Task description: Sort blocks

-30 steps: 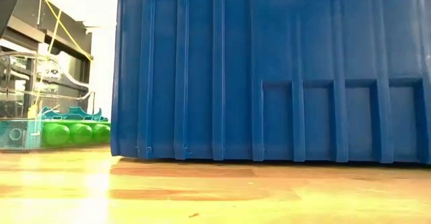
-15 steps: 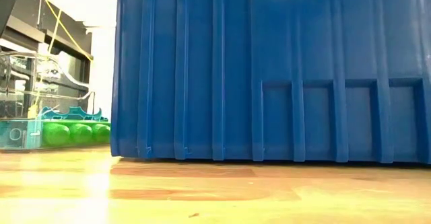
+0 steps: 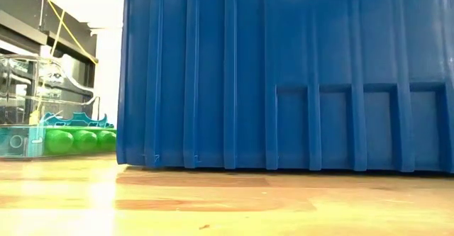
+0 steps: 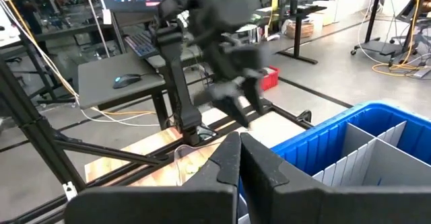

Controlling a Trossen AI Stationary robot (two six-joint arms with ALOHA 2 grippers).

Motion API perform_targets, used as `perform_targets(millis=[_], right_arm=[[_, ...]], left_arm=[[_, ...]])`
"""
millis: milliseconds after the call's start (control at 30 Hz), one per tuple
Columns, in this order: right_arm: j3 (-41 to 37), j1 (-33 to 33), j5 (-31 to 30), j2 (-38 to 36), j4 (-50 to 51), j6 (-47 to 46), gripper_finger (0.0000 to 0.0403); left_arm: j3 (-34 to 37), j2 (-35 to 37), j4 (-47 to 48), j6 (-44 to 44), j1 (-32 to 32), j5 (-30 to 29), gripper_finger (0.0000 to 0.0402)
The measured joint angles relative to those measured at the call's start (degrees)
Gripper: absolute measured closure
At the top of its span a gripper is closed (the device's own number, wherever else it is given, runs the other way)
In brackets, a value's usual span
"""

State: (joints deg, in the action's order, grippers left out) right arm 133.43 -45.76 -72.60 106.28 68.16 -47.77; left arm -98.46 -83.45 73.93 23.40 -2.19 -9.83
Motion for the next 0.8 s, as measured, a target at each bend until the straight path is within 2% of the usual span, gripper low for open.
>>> perform_targets(millis=[100, 200, 333, 433, 600, 700, 800], right_arm=[[0.0, 0.33, 0.01, 0.0, 0.06, -0.04, 0.0403], [0.0, 0.66, 0.01, 0.0, 0.1, -0.15, 0.0403], [0.0, 1.43, 0.02, 0.0, 0.13, -1.1, 0.0403], [0.0, 2.07, 0.0, 0.0, 0.14, -1.72, 0.0403], [0.0, 3.05, 0.17, 0.0, 0.17, -2.76, 0.0403], [0.0, 3.18, 0.17, 0.0, 0.16, -2.76, 0.0403], [0.0, 3.41, 0.17, 0.0, 0.15, -2.95, 0.0403]], left_arm=[[8.5, 6.05, 5.0, 3.14, -1.14, 0.47, 0.0158], [19.54, 10.75, 6.13, 3.32, -1.89, 4.49, 0.0158], [34.12, 15.51, -0.19, 1.39, -2.52, 7.68, 0.0158], [42.54, 17.75, -6.35, -0.96, -2.49, 7.22, 0.0158], [51.02, 18.59, -14.56, -8.9, -2.47, 1.97, 0.0158], [54.33, 18.05, -17.12, -13.19, -2.47, -0.67, 0.0158], [55.42, 16.95, -17.37, -13.64, -1.91, -2.8, 0.0158]])
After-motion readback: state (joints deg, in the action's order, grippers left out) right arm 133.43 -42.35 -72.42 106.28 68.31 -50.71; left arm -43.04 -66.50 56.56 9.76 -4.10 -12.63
